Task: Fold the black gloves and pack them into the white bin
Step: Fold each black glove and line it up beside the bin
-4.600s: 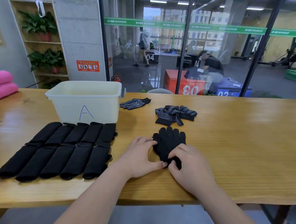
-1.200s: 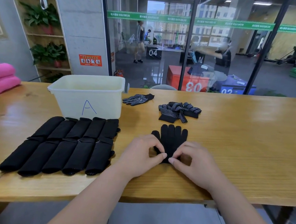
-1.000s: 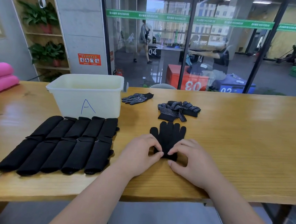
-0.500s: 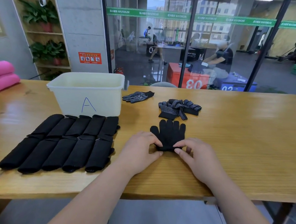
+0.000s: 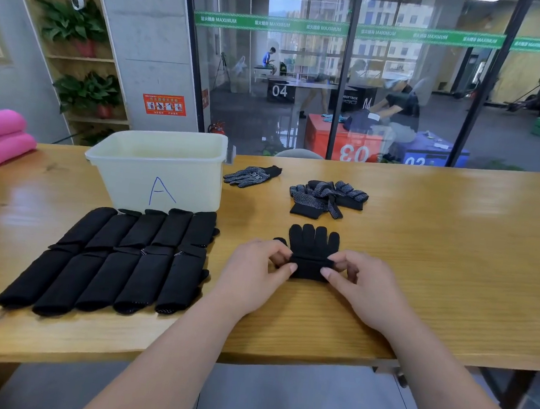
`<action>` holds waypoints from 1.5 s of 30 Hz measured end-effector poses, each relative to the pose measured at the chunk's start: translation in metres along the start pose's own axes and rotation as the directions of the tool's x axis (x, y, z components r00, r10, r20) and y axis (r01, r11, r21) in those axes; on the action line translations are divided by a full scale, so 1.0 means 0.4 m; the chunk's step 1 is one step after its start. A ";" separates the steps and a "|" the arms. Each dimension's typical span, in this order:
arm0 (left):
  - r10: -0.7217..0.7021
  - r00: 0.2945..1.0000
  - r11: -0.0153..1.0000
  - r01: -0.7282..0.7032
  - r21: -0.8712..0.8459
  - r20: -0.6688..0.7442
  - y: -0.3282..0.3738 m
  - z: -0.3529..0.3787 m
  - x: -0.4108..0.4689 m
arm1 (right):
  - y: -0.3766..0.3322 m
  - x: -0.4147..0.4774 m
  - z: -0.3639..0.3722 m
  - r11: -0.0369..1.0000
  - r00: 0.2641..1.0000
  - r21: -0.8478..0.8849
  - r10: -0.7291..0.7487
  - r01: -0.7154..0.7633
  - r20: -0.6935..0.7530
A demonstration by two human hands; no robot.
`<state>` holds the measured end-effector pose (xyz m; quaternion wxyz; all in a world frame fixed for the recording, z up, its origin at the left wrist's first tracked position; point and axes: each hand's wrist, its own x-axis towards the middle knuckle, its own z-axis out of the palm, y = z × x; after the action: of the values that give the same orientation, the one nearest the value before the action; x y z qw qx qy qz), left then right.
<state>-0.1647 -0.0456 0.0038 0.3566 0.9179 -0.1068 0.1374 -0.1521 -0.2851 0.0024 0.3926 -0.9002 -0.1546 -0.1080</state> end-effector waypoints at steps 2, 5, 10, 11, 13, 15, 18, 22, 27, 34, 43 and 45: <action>-0.030 0.999 0.999 0.031 -0.036 0.015 0.003 -0.002 0.002 | -0.002 0.004 0.002 0.999 1.000 0.050 0.004 -0.005 0.011; -0.047 0.999 0.998 0.047 -0.030 0.008 0.010 -0.002 0.004 | -0.001 0.006 0.005 1.000 1.000 0.019 -0.003 0.003 -0.010; 0.067 0.998 0.993 -0.066 0.098 -0.007 0.004 0.011 0.002 | -0.005 -0.004 0.024 0.923 0.980 -0.364 -0.175 0.129 -0.098; 0.088 0.996 0.989 -0.087 0.116 -0.002 0.003 0.014 0.003 | -0.004 -0.007 0.028 0.889 0.971 -0.435 -0.213 0.145 -0.111; 0.138 0.990 0.971 -0.132 0.199 -0.015 0.000 0.022 0.007 | 0.000 -0.007 0.035 0.813 0.952 -0.555 -0.283 0.172 -0.119; 0.200 0.979 0.939 -0.179 0.294 -0.042 -0.002 0.028 0.008 | 0.003 -0.004 0.040 0.751 0.931 -0.626 -0.348 0.209 -0.106; 0.231 0.973 0.914 -0.212 0.346 -0.013 0.006 0.029 0.002 | 0.005 -0.004 0.043 0.748 0.931 -0.627 -0.352 0.218 -0.096; 0.218 0.976 0.915 -0.208 0.345 0.011 0.009 0.024 -0.002 | -0.001 -0.007 0.038 0.813 0.961 -0.552 -0.268 0.185 -0.073; 0.205 0.979 0.935 -0.190 0.299 -0.019 -0.005 0.028 0.006 | -0.002 0.002 0.028 0.873 0.986 -0.471 -0.164 0.129 -0.033; 0.140 0.990 0.975 -0.140 0.175 0.010 -0.006 0.013 0.005 | 0.011 0.002 0.019 0.963 0.992 -0.252 -0.111 0.092 -0.061; 0.017 1.000 1.000 -0.017 -0.011 -0.009 0.002 0.006 0.002 | 0.019 0.008 0.010 0.999 0.997 0.047 -0.024 0.027 -0.073; 0.042 0.999 0.999 -0.042 0.016 -0.022 0.002 0.008 0.002 | 0.015 0.010 0.013 1.000 0.996 0.026 -0.016 0.018 -0.083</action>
<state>-0.1638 -0.0484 0.0024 0.3479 0.9165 -0.1209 0.1560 -0.1458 -0.2845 -0.0037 0.4097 -0.8883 -0.1472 -0.1462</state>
